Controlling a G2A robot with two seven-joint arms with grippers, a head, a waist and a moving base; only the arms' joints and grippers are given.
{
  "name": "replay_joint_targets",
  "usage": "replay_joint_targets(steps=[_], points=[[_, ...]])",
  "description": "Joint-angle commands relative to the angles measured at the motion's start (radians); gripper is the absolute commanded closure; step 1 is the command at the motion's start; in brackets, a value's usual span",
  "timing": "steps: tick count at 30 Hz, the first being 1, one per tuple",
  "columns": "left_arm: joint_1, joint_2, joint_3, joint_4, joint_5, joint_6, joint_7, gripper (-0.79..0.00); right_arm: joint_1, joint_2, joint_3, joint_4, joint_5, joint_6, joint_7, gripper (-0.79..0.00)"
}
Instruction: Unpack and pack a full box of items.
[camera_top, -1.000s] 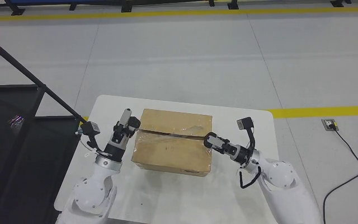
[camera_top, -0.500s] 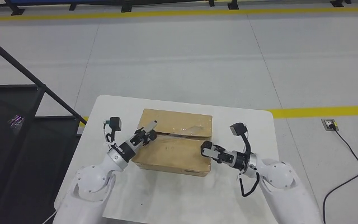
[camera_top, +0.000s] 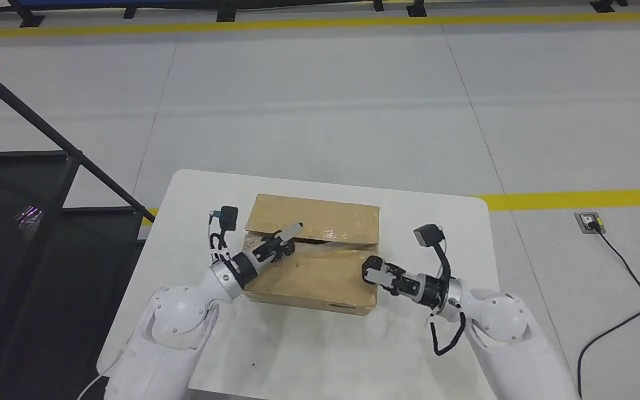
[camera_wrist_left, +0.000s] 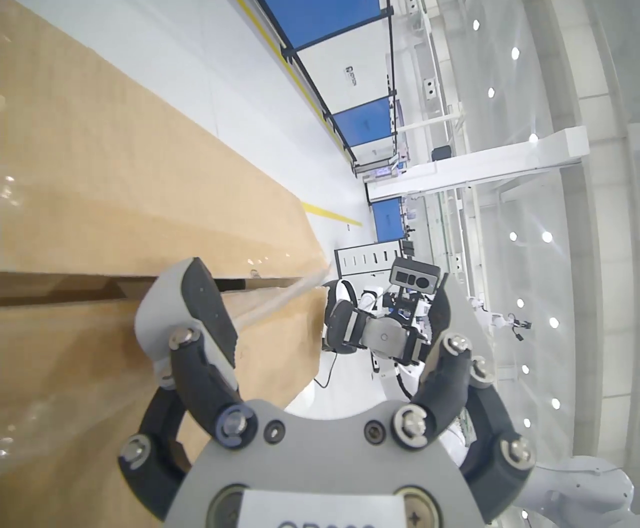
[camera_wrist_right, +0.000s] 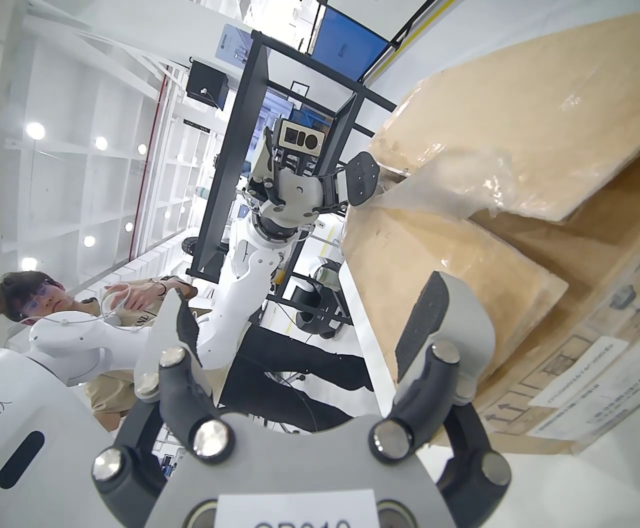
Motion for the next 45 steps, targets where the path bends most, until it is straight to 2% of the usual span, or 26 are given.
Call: replay_joint_targets(steps=[1,9,11,14,16,18,22,25,34,38,42,45], points=[[0.009,0.002,0.001,-0.011,0.007,-0.002,-0.019,-0.785,0.008,0.000,-0.006,0.009,0.003,-0.002,0.001,-0.785],[0.054,0.011,-0.029,-0.074,-0.036,-0.041,-0.061,-0.785,0.040,0.001,-0.024,0.041,0.045,0.043,-0.003,-0.785],[0.066,0.011,-0.046,-0.087,-0.063,-0.054,-0.018,-0.785,0.044,0.000,-0.026,0.036,0.067,0.076,-0.012,-0.785],[0.058,0.005,-0.072,-0.073,-0.084,-0.047,0.121,-0.785,0.052,0.001,-0.031,0.026,0.066,0.092,-0.015,-0.785],[0.037,0.003,-0.051,-0.050,0.016,-0.039,0.187,-0.785,0.052,0.002,-0.034,0.021,0.064,0.087,-0.019,-0.785],[0.009,-0.001,-0.020,-0.009,0.050,-0.024,0.198,-0.785,0.049,0.003,-0.036,0.017,0.063,0.081,-0.022,-0.785],[-0.039,-0.007,0.045,0.051,0.111,-0.025,0.141,-0.785,0.038,0.006,-0.034,0.006,0.055,0.074,-0.029,-0.785],[-0.050,-0.008,0.062,0.061,0.105,-0.043,0.101,-0.785,0.023,0.010,-0.026,-0.005,0.050,0.073,-0.034,-0.785],[-0.020,-0.003,0.045,0.003,0.012,-0.068,0.003,-0.785,-0.005,0.022,-0.004,-0.041,0.042,0.084,-0.030,-0.785],[-0.008,0.002,0.047,-0.016,0.025,-0.065,-0.044,-0.785,0.005,0.024,-0.011,-0.034,0.043,0.104,-0.019,-0.785],[0.002,0.003,0.054,-0.031,0.036,-0.067,-0.048,-0.785,0.034,0.023,-0.037,-0.009,0.045,0.181,0.005,-0.785],[0.004,0.001,0.045,-0.033,0.019,-0.078,0.018,-0.785,0.052,0.021,-0.050,-0.001,0.047,0.196,0.004,-0.785]])
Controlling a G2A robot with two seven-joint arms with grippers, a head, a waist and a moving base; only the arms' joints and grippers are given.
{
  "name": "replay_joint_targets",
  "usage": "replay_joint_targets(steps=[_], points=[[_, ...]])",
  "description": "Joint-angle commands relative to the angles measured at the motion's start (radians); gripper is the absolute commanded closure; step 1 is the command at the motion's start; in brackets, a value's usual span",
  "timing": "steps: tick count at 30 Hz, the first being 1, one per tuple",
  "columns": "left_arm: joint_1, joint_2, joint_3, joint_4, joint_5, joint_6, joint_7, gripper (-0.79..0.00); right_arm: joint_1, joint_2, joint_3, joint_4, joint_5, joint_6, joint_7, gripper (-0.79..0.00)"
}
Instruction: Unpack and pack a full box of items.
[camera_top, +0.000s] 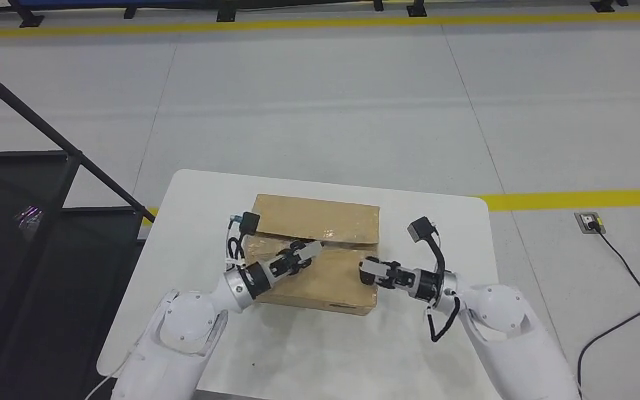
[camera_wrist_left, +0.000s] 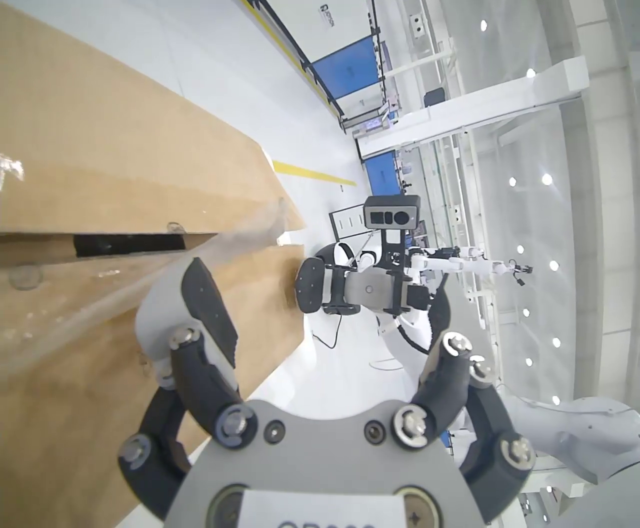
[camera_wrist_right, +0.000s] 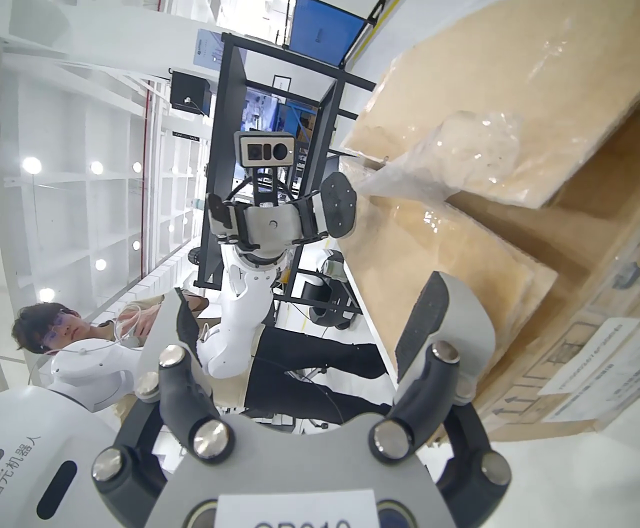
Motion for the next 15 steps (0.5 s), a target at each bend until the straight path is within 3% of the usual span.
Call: replay_joint_targets(steps=[1,4,10,15], points=[[-0.002,-0.003,-0.010,0.001,-0.027,-0.004,0.058,-0.785,0.006,0.000,-0.005,0.003,0.002,-0.010,0.000,-0.785],[-0.018,-0.005,-0.020,0.024,0.005,-0.002,0.128,-0.785,0.004,0.001,-0.006,0.003,0.001,-0.034,-0.004,-0.785],[-0.062,-0.013,0.024,0.107,0.052,-0.004,0.155,-0.785,-0.008,0.005,-0.002,-0.006,0.002,-0.050,-0.007,-0.785],[-0.080,-0.019,0.052,0.124,0.004,-0.016,0.088,-0.785,-0.022,0.010,0.005,-0.015,0.001,-0.056,-0.012,-0.785]])
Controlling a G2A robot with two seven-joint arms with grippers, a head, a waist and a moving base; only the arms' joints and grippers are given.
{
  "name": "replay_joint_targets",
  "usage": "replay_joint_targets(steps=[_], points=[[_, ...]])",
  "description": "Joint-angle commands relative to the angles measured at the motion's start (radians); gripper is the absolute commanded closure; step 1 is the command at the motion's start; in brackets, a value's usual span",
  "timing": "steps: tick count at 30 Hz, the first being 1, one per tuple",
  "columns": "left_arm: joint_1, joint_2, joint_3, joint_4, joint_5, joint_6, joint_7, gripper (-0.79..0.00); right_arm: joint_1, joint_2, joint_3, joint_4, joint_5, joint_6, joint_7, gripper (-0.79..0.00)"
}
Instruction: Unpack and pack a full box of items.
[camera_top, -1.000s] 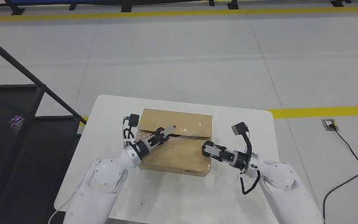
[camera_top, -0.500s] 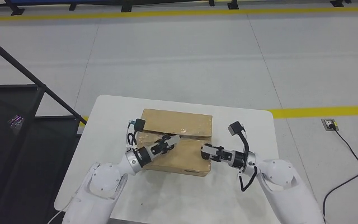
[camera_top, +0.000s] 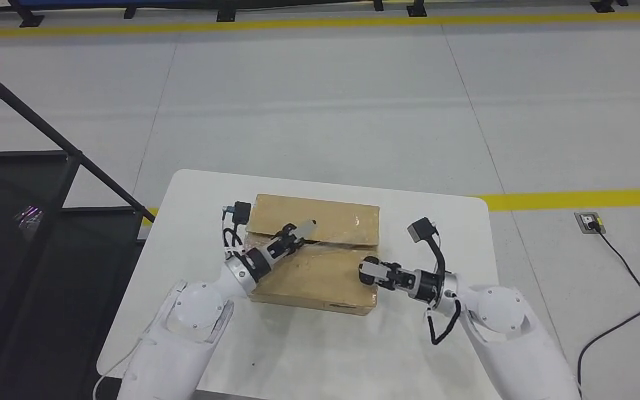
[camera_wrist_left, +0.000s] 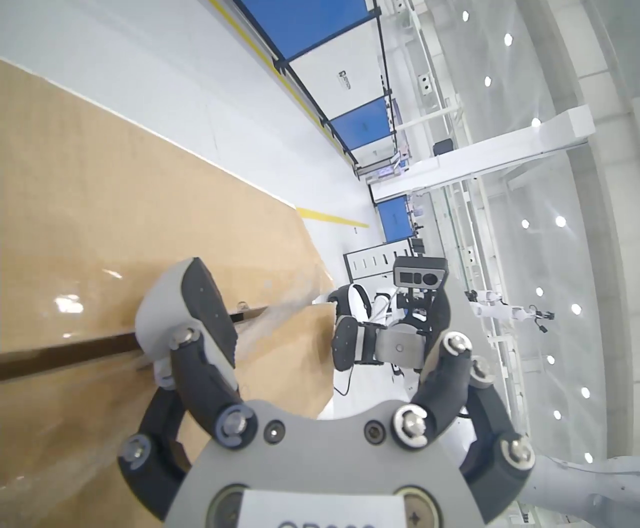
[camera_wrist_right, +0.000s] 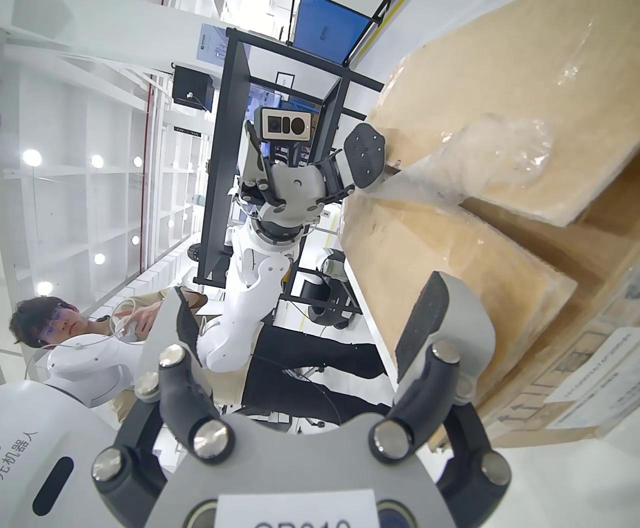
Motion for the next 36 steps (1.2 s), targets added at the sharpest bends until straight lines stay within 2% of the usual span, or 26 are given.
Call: replay_joint_targets(steps=[1,10,16,30,31,32,35,36], points=[[0.001,0.001,0.000,-0.004,-0.017,-0.004,-0.034,-0.785,-0.005,0.002,0.004,-0.004,0.000,0.001,-0.002,-0.785],[0.014,0.002,0.008,-0.023,-0.053,-0.002,-0.098,-0.785,-0.005,0.006,-0.004,-0.002,0.017,0.052,0.003,-0.785],[0.024,0.003,0.005,-0.040,-0.054,-0.011,-0.088,-0.785,0.006,0.007,-0.009,0.003,0.029,0.098,0.001,-0.785],[0.087,0.015,-0.068,-0.103,-0.128,-0.062,-0.093,-0.785,0.057,0.008,-0.054,-0.044,-0.061,0.334,-0.047,-0.785],[0.094,0.017,-0.078,-0.108,-0.136,-0.065,-0.094,-0.785,0.061,0.008,-0.058,-0.047,-0.072,0.354,-0.055,-0.720],[0.101,0.018,-0.088,-0.114,-0.149,-0.068,-0.095,-0.785,0.065,0.008,-0.063,-0.052,-0.088,0.369,-0.058,-0.619],[0.120,0.024,-0.121,-0.128,-0.171,-0.078,-0.101,-0.785,0.079,0.008,-0.080,-0.055,-0.131,0.440,-0.065,-0.468],[0.126,0.026,-0.132,-0.133,-0.176,-0.082,-0.103,-0.785,0.085,0.008,-0.092,-0.059,-0.136,0.453,-0.038,-0.376]])
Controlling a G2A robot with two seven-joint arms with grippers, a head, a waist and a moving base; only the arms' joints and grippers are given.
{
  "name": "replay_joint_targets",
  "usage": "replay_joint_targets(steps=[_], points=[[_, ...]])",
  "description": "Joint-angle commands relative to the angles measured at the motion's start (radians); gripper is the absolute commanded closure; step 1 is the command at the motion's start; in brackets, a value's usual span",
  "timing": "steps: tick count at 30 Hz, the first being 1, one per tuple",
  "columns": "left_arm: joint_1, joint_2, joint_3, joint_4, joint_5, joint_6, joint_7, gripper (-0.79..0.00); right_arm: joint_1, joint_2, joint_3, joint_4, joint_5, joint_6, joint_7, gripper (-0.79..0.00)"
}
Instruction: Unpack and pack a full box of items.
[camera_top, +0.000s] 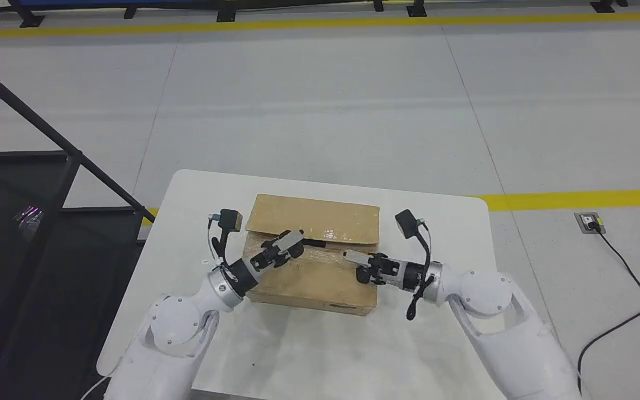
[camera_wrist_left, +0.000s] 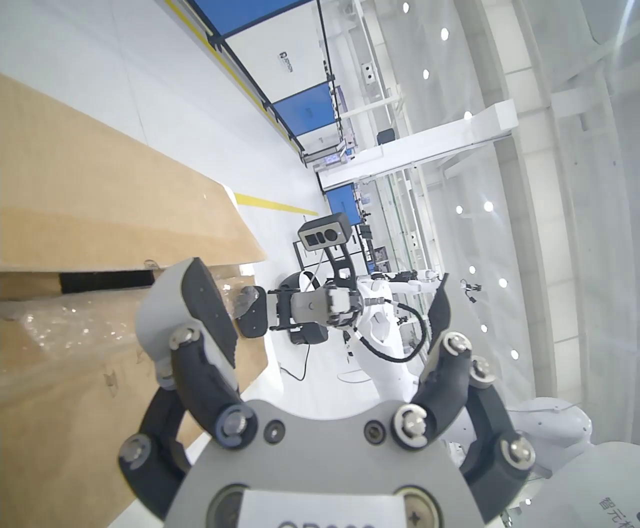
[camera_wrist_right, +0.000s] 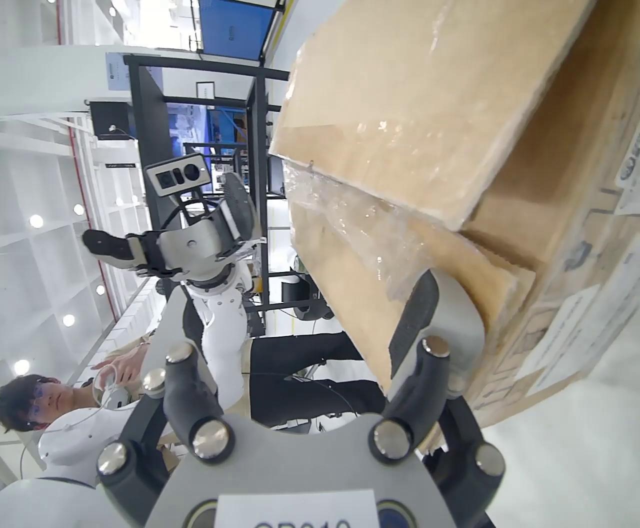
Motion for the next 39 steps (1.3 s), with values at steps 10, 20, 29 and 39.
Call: replay_joint_targets(steps=[10,20,29,39], points=[[0.042,0.015,-0.082,0.001,-0.080,-0.027,-0.041,-0.785,0.028,0.000,-0.045,-0.053,-0.127,0.209,-0.039,-0.296],[0.053,0.022,-0.107,0.013,-0.117,-0.044,-0.068,-0.785,0.018,0.000,-0.060,-0.124,-0.201,0.373,-0.110,-0.215],[0.053,0.024,-0.110,0.019,-0.120,-0.044,-0.050,-0.785,-0.002,0.000,-0.072,-0.181,-0.242,0.341,-0.160,0.000],[0.039,0.025,-0.094,0.050,-0.096,-0.022,-0.034,-0.785,-0.036,-0.007,-0.094,-0.262,-0.327,0.235,-0.318,0.000]])
